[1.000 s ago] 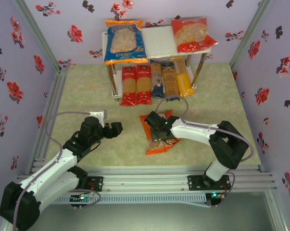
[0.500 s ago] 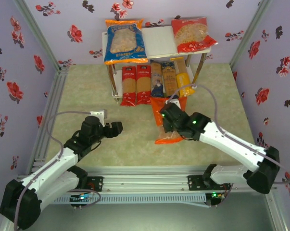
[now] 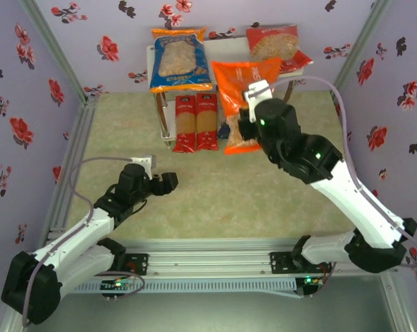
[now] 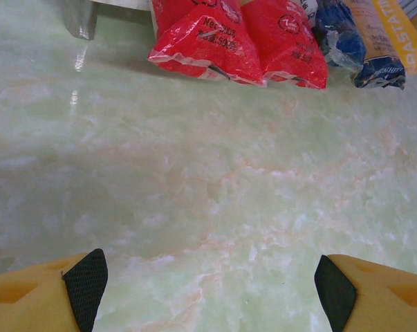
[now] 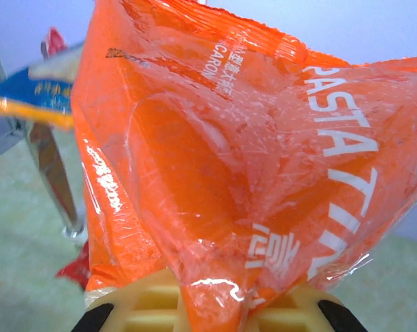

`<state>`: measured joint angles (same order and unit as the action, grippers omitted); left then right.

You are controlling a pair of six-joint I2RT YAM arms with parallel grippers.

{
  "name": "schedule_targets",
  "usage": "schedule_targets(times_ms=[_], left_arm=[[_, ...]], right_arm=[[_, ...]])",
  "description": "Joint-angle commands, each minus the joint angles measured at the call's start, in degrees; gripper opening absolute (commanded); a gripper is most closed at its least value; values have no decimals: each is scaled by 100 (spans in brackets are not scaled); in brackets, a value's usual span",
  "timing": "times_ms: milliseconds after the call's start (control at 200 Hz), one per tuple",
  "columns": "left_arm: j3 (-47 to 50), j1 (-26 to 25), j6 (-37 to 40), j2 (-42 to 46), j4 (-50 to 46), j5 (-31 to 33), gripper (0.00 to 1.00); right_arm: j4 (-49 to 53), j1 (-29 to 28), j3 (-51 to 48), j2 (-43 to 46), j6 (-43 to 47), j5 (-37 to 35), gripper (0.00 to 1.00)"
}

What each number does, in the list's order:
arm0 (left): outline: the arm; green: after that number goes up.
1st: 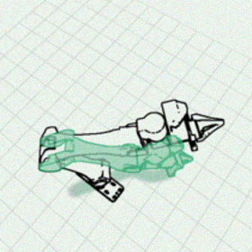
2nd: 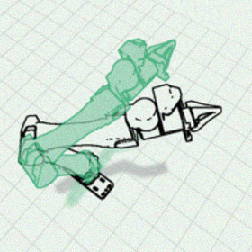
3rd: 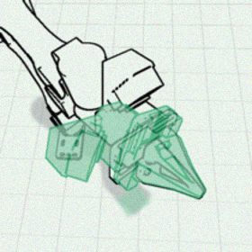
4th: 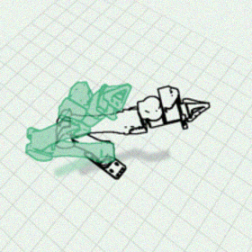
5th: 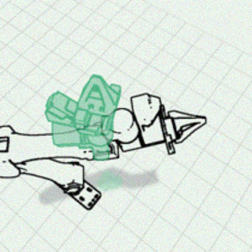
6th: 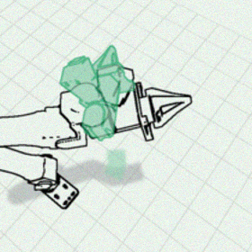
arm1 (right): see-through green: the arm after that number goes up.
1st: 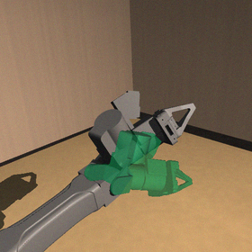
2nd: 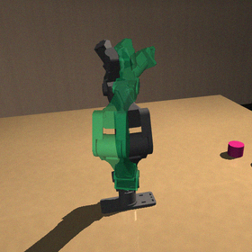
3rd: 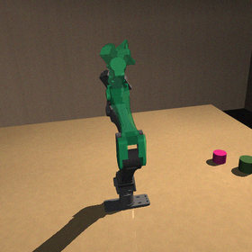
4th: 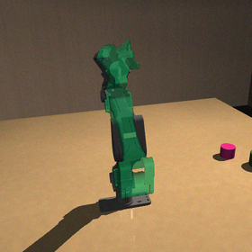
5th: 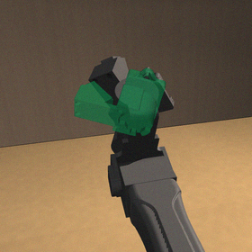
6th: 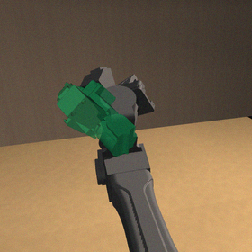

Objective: Place and organize the pasta boxes and bags onto the shelf

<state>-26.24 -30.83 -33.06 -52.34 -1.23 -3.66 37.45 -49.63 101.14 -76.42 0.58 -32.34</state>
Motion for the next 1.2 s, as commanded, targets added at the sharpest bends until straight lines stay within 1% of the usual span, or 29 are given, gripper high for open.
schedule_targets(times_ms=[0, 165, 320, 425, 575, 655, 820, 1195], left_arm=[[-179, 42, 1, -3, 86, -57, 83], [-179, 46, 19, 12, 45, -66, 83], [-145, 46, 1, 26, 44, -66, 83], [-126, 60, 6, 41, 28, -61, 83], [-57, 108, -12, 74, 18, -62, 83], [-30, 129, -21, 66, 18, -60, 83], [-38, 173, -8, 74, -8, -57, 83], [14, 235, 14, 92, -17, -73, 83]], right_arm=[[-1286, 405, 836, -490, 768, 8, 0], [-1418, 846, 2146, -1584, 1165, 56, 0], [-1211, 1240, 3396, -2620, 1181, 332, 0], [-1107, 1341, 4121, -3232, 1228, 418, 0], [-1099, 1401, 4897, -3874, 1219, 223, 0], [-1196, 1451, 5011, -4039, 1154, 115, 0], [-1278, 1595, 5003, -4178, 889, 160, 0], [-1416, 1829, 4669, -4231, 408, -6, 0]])
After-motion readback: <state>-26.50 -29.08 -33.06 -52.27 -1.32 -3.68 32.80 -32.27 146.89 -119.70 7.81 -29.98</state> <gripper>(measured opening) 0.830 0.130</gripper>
